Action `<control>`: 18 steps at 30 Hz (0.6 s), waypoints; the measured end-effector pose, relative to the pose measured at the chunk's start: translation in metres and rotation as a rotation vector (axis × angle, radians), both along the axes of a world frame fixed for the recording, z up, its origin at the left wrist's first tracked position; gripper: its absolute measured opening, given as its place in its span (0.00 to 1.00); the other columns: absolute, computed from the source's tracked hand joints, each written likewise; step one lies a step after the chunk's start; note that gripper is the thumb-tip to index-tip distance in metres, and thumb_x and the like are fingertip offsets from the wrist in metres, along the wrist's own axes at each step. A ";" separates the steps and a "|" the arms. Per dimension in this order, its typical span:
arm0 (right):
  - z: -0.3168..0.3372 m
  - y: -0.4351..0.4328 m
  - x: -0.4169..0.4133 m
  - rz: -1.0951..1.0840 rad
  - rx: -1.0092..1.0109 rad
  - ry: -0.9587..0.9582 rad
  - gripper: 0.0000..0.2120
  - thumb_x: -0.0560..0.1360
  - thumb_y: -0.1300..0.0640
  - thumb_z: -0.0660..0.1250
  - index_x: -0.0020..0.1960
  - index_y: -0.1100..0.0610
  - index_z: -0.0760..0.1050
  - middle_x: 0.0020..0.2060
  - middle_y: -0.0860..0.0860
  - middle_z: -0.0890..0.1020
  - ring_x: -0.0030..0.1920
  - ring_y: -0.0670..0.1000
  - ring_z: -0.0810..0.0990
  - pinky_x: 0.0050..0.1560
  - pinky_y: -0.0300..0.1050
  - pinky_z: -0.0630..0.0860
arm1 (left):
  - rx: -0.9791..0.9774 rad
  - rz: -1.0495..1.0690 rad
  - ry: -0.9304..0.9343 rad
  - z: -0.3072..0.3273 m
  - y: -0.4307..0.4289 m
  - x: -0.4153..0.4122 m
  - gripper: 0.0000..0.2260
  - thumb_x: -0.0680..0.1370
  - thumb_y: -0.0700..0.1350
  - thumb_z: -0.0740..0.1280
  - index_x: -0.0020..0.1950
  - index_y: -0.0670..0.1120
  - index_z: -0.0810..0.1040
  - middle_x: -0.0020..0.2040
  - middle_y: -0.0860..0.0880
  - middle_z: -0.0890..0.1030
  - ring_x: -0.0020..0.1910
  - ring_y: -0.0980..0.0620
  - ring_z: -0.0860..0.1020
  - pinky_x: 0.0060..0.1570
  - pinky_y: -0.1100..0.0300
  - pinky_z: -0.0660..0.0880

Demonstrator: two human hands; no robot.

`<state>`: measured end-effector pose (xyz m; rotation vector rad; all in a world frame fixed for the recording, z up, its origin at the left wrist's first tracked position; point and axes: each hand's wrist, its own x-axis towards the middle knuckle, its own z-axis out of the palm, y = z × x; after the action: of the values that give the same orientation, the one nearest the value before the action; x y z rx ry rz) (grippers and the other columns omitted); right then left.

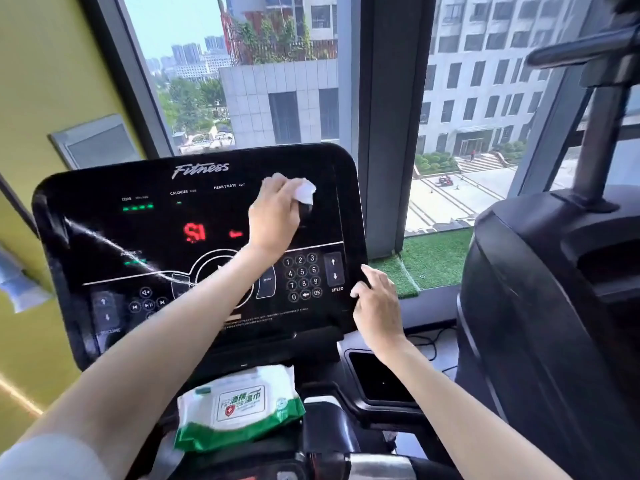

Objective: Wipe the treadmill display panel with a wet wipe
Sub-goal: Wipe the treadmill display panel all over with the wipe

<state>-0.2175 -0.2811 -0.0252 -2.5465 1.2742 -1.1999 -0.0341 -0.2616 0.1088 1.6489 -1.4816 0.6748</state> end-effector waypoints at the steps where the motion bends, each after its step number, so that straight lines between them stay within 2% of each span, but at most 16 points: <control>1: 0.002 0.001 0.002 0.010 -0.008 0.000 0.14 0.55 0.76 0.72 0.32 0.59 0.76 0.54 0.60 0.80 0.55 0.60 0.79 0.56 0.53 0.73 | -0.041 0.073 0.051 0.015 -0.006 0.004 0.15 0.72 0.32 0.60 0.55 0.43 0.78 0.47 0.45 0.77 0.50 0.45 0.74 0.31 0.55 0.71; 5: 0.004 0.002 0.003 0.036 -0.035 0.002 0.14 0.55 0.75 0.72 0.32 0.59 0.76 0.54 0.59 0.80 0.55 0.59 0.79 0.56 0.52 0.74 | -0.070 0.150 0.189 0.039 -0.033 0.007 0.16 0.73 0.30 0.58 0.54 0.41 0.79 0.50 0.43 0.77 0.52 0.44 0.74 0.39 0.52 0.72; 7: 0.004 0.000 0.002 0.051 -0.052 0.013 0.14 0.56 0.75 0.72 0.33 0.59 0.76 0.54 0.59 0.80 0.56 0.59 0.79 0.56 0.52 0.74 | -0.021 0.086 0.107 0.034 -0.043 -0.004 0.17 0.72 0.29 0.59 0.53 0.42 0.81 0.47 0.44 0.77 0.48 0.45 0.73 0.38 0.54 0.72; 11: 0.003 -0.005 0.000 0.043 -0.051 0.026 0.14 0.56 0.75 0.72 0.33 0.59 0.75 0.55 0.60 0.80 0.56 0.59 0.78 0.56 0.52 0.75 | 0.227 -0.026 -0.127 0.011 -0.052 -0.026 0.17 0.68 0.27 0.63 0.50 0.42 0.81 0.47 0.46 0.78 0.47 0.45 0.73 0.32 0.51 0.75; 14: 0.001 -0.005 -0.001 0.041 -0.045 0.024 0.14 0.56 0.75 0.73 0.32 0.59 0.75 0.55 0.60 0.79 0.56 0.59 0.78 0.56 0.53 0.75 | 0.395 -0.146 -0.226 -0.013 -0.033 -0.026 0.17 0.67 0.27 0.63 0.46 0.44 0.82 0.46 0.47 0.78 0.46 0.45 0.74 0.36 0.50 0.76; 16: 0.000 -0.005 -0.001 0.044 -0.051 0.021 0.14 0.55 0.75 0.73 0.32 0.59 0.75 0.55 0.59 0.80 0.56 0.60 0.79 0.56 0.53 0.75 | 0.606 -0.286 -0.328 -0.024 -0.013 -0.020 0.17 0.67 0.29 0.62 0.44 0.48 0.83 0.45 0.50 0.78 0.47 0.49 0.74 0.40 0.54 0.75; 17: 0.000 -0.006 -0.002 0.044 -0.052 0.018 0.14 0.55 0.75 0.73 0.32 0.59 0.75 0.54 0.59 0.80 0.55 0.59 0.79 0.55 0.53 0.76 | 0.674 -0.330 -0.315 -0.024 -0.005 -0.017 0.17 0.68 0.30 0.62 0.45 0.48 0.83 0.45 0.50 0.78 0.48 0.49 0.75 0.40 0.56 0.73; 18: -0.001 -0.006 -0.001 0.047 -0.049 0.013 0.14 0.55 0.75 0.73 0.32 0.59 0.75 0.54 0.59 0.80 0.55 0.60 0.79 0.55 0.53 0.76 | 0.633 -0.343 -0.250 -0.019 -0.001 -0.015 0.17 0.69 0.31 0.61 0.45 0.48 0.84 0.45 0.49 0.78 0.48 0.48 0.76 0.41 0.56 0.73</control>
<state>-0.2190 -0.2867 -0.0258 -2.6071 1.1957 -1.2220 -0.0488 -0.2626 0.0896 1.7255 -2.2610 0.2288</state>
